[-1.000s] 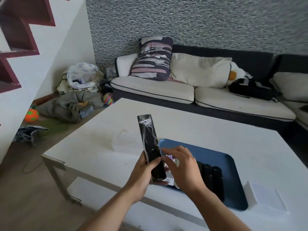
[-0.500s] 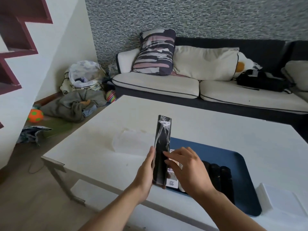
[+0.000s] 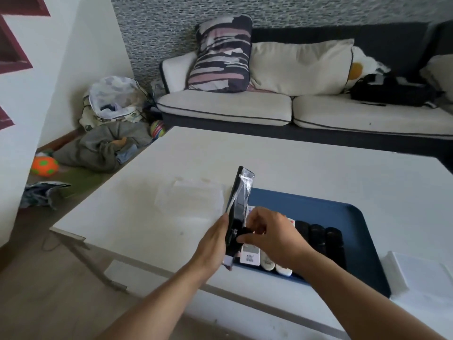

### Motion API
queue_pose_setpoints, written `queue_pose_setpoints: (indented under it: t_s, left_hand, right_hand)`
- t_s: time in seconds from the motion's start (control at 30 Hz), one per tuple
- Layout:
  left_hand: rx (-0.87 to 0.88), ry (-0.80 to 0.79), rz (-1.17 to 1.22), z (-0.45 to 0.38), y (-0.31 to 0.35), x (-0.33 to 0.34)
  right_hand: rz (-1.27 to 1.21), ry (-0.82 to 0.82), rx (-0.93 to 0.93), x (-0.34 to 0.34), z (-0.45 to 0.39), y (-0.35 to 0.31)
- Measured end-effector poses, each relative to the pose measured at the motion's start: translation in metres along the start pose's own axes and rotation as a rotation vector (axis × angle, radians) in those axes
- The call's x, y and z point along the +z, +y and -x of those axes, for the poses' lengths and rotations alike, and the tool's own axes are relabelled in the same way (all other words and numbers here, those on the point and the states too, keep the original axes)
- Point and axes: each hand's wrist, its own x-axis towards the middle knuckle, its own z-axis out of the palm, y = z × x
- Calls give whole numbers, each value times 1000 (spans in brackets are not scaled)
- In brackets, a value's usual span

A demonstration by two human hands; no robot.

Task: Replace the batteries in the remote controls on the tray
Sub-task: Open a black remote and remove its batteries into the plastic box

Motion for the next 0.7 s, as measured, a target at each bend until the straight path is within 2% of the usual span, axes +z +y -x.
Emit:
queue_pose_setpoints:
  t_s: [0.13, 0.2, 0.27, 0.4, 0.57, 0.7]
  left_hand:
    - [-22, 195, 62, -4, 2, -3]
    - [-81, 279, 168, -5, 5, -5]
    - [-136, 310, 210, -3, 4, -9]
    - [-135, 230, 169, 2, -2, -7]
    - [-114, 181, 330, 11, 8, -6]
    - [-99, 128, 365, 17, 14, -7]
  right_hand:
    - [-27, 7, 17, 3, 5, 4]
    - [13, 31, 83, 8, 10, 8]
    - [52, -12, 172, 17, 16, 15]
    - [136, -80, 253, 32, 29, 25]
    - [438, -127, 279, 33, 48, 30]
    - [519, -149, 323, 29, 58, 36]
